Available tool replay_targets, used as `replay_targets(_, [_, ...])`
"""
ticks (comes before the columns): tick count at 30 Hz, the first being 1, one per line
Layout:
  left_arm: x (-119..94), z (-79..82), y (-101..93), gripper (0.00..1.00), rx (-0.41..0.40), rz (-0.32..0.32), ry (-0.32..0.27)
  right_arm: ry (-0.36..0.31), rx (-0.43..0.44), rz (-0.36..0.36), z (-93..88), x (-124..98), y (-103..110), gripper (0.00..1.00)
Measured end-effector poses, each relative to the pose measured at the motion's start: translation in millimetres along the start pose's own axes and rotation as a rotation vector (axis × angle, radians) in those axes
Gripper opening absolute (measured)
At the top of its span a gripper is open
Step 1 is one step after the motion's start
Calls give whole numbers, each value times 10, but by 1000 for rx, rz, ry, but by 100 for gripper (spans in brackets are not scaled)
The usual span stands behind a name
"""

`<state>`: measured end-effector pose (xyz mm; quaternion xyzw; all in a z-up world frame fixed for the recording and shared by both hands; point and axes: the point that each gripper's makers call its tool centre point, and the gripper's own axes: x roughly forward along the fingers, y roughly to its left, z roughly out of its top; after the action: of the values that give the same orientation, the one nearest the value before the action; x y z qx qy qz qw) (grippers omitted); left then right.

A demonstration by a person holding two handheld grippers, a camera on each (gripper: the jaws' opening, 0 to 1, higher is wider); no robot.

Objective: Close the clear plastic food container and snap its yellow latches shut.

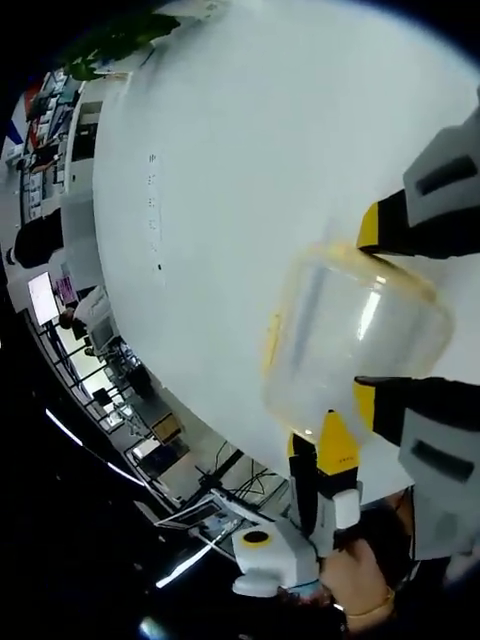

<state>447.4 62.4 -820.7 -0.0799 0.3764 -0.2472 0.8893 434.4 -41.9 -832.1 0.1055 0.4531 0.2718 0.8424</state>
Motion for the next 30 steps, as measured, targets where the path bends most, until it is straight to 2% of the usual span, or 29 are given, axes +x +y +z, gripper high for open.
replay_targets(11, [24, 57, 64, 43, -15, 22, -30, -27, -10, -8, 159, 98, -25, 45])
replay_targets(30, [299, 443, 337, 44, -1, 11, -70, -85, -8, -13, 588, 335, -139, 45])
